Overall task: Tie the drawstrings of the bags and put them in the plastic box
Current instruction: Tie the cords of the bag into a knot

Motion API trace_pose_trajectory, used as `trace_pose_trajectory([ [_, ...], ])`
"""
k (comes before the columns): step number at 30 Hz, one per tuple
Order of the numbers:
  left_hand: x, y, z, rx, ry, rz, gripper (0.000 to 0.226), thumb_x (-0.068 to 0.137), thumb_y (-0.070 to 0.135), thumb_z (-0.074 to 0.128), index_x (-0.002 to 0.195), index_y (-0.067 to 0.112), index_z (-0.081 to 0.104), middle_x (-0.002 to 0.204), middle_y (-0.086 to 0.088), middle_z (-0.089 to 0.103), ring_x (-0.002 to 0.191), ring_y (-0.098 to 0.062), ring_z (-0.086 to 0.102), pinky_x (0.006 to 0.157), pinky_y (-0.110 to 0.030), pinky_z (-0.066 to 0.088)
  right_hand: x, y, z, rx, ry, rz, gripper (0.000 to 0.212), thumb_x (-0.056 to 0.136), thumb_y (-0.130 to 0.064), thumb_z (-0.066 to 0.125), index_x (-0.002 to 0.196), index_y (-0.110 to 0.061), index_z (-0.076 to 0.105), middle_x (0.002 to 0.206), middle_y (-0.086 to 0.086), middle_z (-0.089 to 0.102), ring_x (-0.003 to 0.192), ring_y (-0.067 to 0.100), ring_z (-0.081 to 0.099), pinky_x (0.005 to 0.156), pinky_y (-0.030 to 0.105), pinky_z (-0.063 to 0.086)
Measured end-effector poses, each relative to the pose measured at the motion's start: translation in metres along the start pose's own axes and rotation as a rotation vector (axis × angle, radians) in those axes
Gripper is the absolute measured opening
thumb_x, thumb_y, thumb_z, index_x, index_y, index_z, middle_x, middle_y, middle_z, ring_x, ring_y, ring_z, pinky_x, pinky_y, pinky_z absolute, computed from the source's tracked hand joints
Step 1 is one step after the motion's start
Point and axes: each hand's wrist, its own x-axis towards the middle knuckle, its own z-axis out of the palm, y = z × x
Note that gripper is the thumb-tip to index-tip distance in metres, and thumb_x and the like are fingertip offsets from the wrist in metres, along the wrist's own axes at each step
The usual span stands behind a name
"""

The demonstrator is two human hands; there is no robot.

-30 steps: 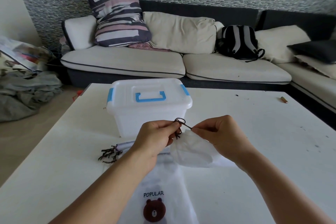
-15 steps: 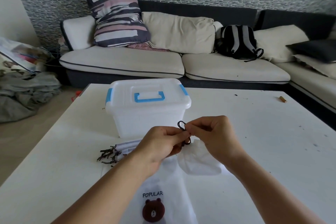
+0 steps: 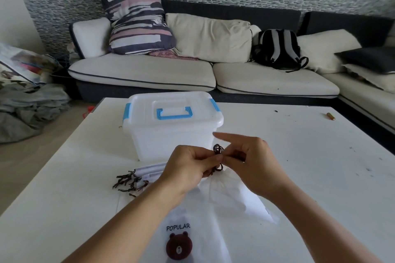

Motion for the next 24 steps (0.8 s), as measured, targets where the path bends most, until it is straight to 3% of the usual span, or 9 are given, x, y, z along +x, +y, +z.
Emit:
trace_pose_trajectory([
  [2, 0.001, 0.000, 0.000, 0.065, 0.006, 0.025, 0.009, 0.087, 0.015, 0.076, 0.085, 0.009, 0.081, 0.072, -0.007, 0.074, 0.061, -0.009, 0.062, 0.063, -0.024, 0.054, -0.001, -0.001, -0.001, -0.049, -0.027, 0.007, 0.053, 0.088, -0.008, 0.074, 0.135, -0.029, 0.061, 0.079, -0.016, 0.075, 0.079, 0.003, 0.069, 0.078, 0.014, 0.051],
  [5, 0.003, -0.003, 0.000, 0.105, 0.054, 0.059, 0.016, 0.089, 0.018, 0.074, 0.075, 0.013, 0.079, 0.079, -0.020, 0.073, 0.066, -0.018, 0.060, 0.075, -0.039, 0.053, -0.002, -0.002, -0.003, -0.077, -0.002, 0.033, 0.048, 0.087, -0.009, 0.074, 0.129, -0.029, 0.062, 0.080, -0.018, 0.075, 0.074, 0.002, 0.066, 0.071, 0.012, 0.047],
  [8, 0.007, -0.005, 0.000, -0.008, 0.133, 0.010, 0.021, 0.090, 0.017, 0.073, 0.072, 0.007, 0.077, 0.076, -0.023, 0.070, 0.064, -0.017, 0.056, 0.071, -0.030, 0.049, -0.001, -0.002, -0.005, 0.044, 0.066, 0.133, 0.022, 0.085, -0.014, 0.077, 0.102, -0.023, 0.068, 0.073, -0.010, 0.075, 0.058, 0.005, 0.061, 0.061, 0.016, 0.045],
  [10, 0.009, -0.004, -0.001, -0.109, 0.152, -0.033, 0.022, 0.091, 0.014, 0.072, 0.071, 0.006, 0.077, 0.070, -0.010, 0.068, 0.056, -0.010, 0.055, 0.062, -0.019, 0.049, 0.000, -0.003, -0.008, 0.177, 0.089, 0.216, 0.005, 0.085, -0.013, 0.078, 0.087, -0.017, 0.075, 0.067, -0.002, 0.074, 0.052, 0.007, 0.057, 0.057, 0.020, 0.046],
  [14, 0.007, -0.002, -0.001, -0.187, 0.122, -0.058, 0.018, 0.090, 0.014, 0.072, 0.075, 0.006, 0.078, 0.070, -0.005, 0.066, 0.053, -0.008, 0.052, 0.058, -0.015, 0.048, -0.001, -0.003, -0.004, 0.241, 0.030, 0.288, 0.011, 0.085, -0.013, 0.077, 0.075, -0.012, 0.080, 0.058, 0.000, 0.065, 0.050, 0.005, 0.046, 0.055, 0.019, 0.042],
  [18, 0.005, -0.002, 0.000, -0.174, 0.089, -0.041, 0.015, 0.090, 0.014, 0.072, 0.081, 0.003, 0.079, 0.072, -0.006, 0.069, 0.052, -0.006, 0.055, 0.058, -0.014, 0.049, 0.000, -0.003, 0.002, 0.227, 0.036, 0.288, 0.017, 0.088, -0.014, 0.074, 0.072, -0.012, 0.078, 0.050, -0.009, 0.052, 0.047, 0.005, 0.038, 0.050, 0.016, 0.033],
  [24, 0.002, -0.003, 0.001, -0.118, -0.033, -0.040, 0.014, 0.091, 0.014, 0.071, 0.084, 0.004, 0.079, 0.074, -0.007, 0.068, 0.059, -0.009, 0.056, 0.061, -0.015, 0.049, 0.000, -0.004, 0.008, 0.261, 0.147, 0.247, 0.019, 0.091, -0.006, 0.068, 0.075, -0.011, 0.076, 0.052, -0.015, 0.062, 0.046, 0.000, 0.048, 0.049, 0.010, 0.037],
])
